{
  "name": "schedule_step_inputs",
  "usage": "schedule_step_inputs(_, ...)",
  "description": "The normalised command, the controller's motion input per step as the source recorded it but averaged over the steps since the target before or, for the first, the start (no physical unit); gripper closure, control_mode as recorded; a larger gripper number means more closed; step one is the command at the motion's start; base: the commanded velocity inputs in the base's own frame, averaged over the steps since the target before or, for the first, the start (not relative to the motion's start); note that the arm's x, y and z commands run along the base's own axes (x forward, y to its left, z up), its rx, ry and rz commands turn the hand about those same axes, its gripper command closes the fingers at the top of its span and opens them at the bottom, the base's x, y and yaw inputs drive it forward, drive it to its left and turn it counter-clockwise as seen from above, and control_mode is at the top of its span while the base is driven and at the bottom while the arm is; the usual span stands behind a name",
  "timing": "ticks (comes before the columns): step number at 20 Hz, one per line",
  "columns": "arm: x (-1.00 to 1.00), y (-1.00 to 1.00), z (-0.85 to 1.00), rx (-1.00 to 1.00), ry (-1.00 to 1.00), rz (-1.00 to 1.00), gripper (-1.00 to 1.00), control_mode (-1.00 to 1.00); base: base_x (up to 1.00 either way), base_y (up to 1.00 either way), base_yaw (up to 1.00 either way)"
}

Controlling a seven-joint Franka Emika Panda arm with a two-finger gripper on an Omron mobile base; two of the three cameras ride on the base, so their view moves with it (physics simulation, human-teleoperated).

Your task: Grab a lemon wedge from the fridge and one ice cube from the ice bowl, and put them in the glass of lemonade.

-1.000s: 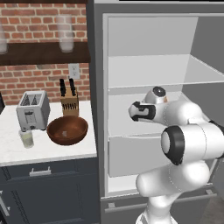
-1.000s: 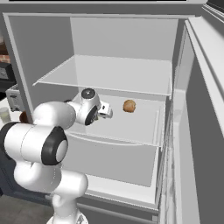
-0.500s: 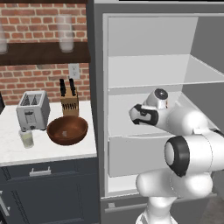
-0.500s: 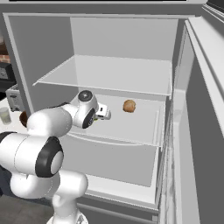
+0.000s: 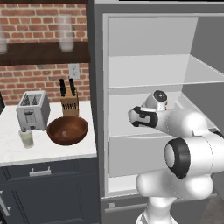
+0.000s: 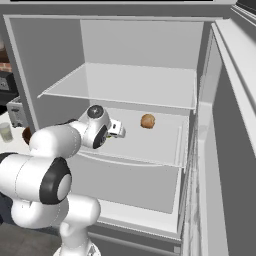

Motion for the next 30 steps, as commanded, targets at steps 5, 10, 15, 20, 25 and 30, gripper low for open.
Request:
schedule_step_inputs(5, 0.00, 0.00, -0.01, 0.00, 0.00, 0.00, -1.00, -1.00, 0.00, 0.00, 0.00)
schedule_step_inputs(10, 0.00, 0.00, -0.05, 0.00, 0.00, 0.00, 1.00, -1.00, 0.00, 0.00, 0.00)
schedule_step_inputs(15, 0.00, 0.00, -0.10, 0.00, 0.00, 0.00, 1.00, -1.00, 0.00, 0.00, 0.00)
schedule_step_inputs(20, 0.00, 0.00, -0.08, 0.00, 0.00, 0.00, 1.00, -1.00, 0.00, 0.00, 0.00)
schedule_step_inputs(25, 0.00, 0.00, -0.09, 0.00, 0.00, 0.00, 1.00, -1.00, 0.00, 0.00, 0.00)
schedule_step_inputs(30, -0.12, 0.00, -0.12, 0.00, 0.00, 0.00, 1.00, -1.00, 0.00, 0.00, 0.00)
